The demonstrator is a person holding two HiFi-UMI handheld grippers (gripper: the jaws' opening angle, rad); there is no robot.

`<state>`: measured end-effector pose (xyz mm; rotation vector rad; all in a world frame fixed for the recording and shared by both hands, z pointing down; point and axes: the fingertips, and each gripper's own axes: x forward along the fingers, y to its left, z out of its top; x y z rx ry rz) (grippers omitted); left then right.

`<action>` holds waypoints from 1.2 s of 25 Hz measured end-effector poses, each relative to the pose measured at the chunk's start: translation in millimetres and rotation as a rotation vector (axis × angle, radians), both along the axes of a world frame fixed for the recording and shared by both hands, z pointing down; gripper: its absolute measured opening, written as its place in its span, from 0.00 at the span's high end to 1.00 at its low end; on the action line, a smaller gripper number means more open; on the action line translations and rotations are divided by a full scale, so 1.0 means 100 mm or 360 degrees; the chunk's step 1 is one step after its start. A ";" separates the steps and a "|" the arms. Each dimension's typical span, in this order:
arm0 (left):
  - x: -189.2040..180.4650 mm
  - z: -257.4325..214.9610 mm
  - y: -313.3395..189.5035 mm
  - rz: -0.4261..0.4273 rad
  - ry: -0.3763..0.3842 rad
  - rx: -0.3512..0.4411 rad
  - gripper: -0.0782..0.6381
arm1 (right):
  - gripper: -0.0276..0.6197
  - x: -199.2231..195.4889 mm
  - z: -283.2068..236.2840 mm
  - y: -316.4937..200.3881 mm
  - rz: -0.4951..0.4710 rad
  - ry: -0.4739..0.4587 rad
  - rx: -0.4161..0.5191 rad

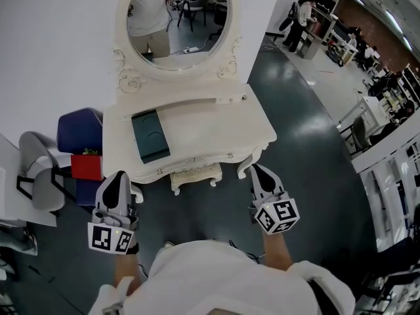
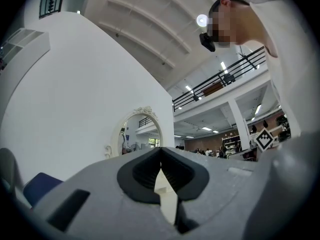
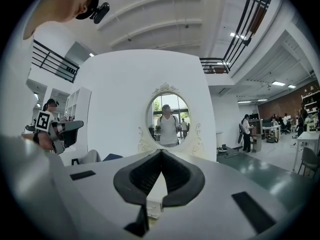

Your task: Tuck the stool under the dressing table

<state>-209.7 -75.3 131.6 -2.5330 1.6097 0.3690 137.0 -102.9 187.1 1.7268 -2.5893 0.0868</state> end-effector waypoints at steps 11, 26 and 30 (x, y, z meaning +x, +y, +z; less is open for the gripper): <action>0.02 -0.01 -0.02 0.0039 0.0018 0.0000 0.87 | 0.96 -0.16 -0.01 0.02 -0.0031 -0.0035 0.0025; 0.24 0.05 -0.01 0.0126 0.0154 -0.0017 0.87 | 0.96 0.12 -0.02 0.23 0.0070 -0.0026 0.0060; 0.33 0.06 0.00 0.0146 0.0147 -0.0022 0.87 | 0.96 0.16 -0.01 0.29 0.0064 -0.0003 0.0067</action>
